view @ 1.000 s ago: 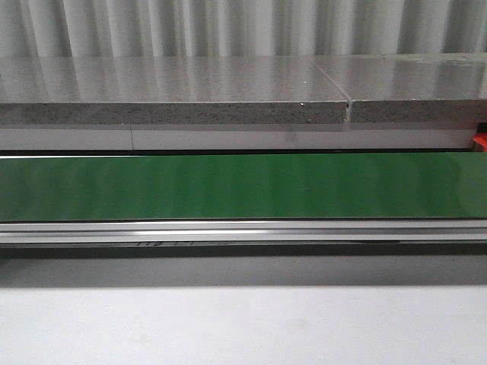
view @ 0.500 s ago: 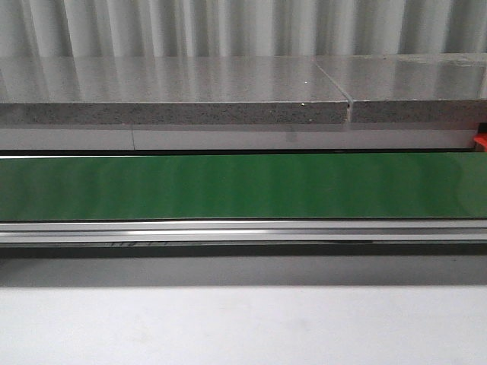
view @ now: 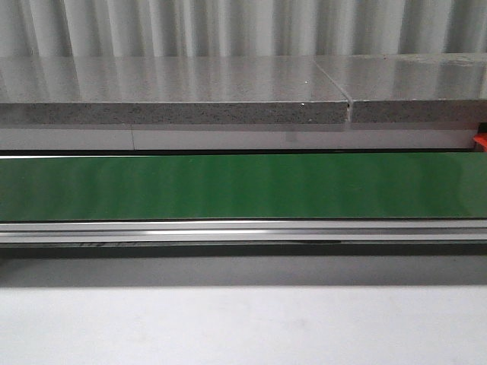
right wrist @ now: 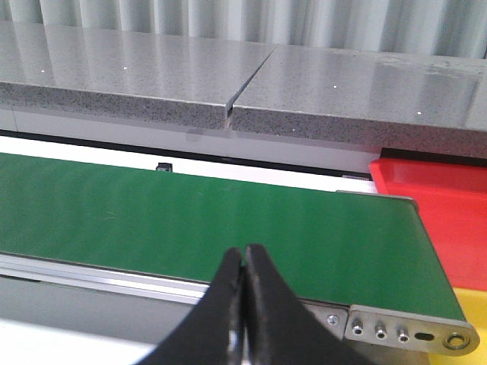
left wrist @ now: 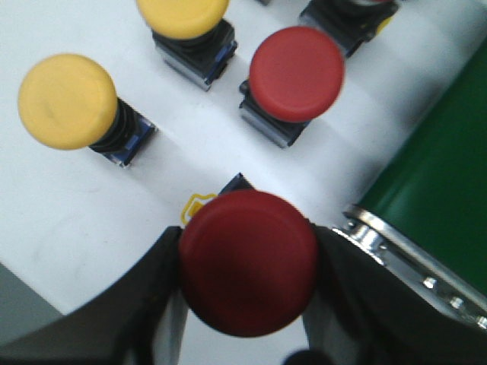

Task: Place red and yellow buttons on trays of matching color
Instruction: 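Grasp a red-capped button with the left gripper, then lower the red button onto the conveyor belt and release it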

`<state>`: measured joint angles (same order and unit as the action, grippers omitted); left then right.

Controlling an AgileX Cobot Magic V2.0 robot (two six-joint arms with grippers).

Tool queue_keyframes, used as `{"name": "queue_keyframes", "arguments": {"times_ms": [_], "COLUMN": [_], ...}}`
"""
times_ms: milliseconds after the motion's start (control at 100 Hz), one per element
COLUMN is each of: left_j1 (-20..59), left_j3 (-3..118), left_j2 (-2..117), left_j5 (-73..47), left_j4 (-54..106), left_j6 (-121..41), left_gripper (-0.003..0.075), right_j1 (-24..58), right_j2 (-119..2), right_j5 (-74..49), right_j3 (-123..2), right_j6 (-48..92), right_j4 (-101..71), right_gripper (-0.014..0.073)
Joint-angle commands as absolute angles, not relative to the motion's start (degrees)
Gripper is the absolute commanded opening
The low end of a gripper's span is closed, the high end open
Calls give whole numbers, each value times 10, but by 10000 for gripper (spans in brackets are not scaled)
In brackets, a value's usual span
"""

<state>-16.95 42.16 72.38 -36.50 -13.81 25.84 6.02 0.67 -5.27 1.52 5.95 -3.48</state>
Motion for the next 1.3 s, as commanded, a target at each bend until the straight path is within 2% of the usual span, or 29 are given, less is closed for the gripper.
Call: {"name": "queue_keyframes", "arguments": {"times_ms": [0,150,310,480,700,1090,1180,1230,1290], "left_j1": [-151,-137,-106,-54,4,17,17,17,17], "left_j3": [439,466,529,581,591,592,592,592,592], "left_j2": [656,588,593,646,729,831,831,831,831], "left_j5": [-359,-374,-413,-442,-442,-422,-417,-415,-415], "left_j4": [-165,-170,-163,-163,-161,-155,-152,-151,-151], "left_j6": [261,251,218,200,199,199,199,199,195], "left_gripper": [-21,-21,-21,-21,-21,-15,59,133,260], "right_j1": [60,60,60,60,60,60,60,60,60], "right_j2": [12,12,12,12,12,12,12,12,12], "right_j5": [-11,-11,-11,-11,-11,-11,-11,-11,-11], "right_j3": [7,7,7,7,7,7,7,7,7], "right_j6": [60,60,60,60,60,60,60,60,60], "right_j4": [-30,-30,-30,-30,-30,-30,-30,-30,-30], "right_gripper": [-69,-69,-69,-69,-69,-69,-69,-69,-69]}}
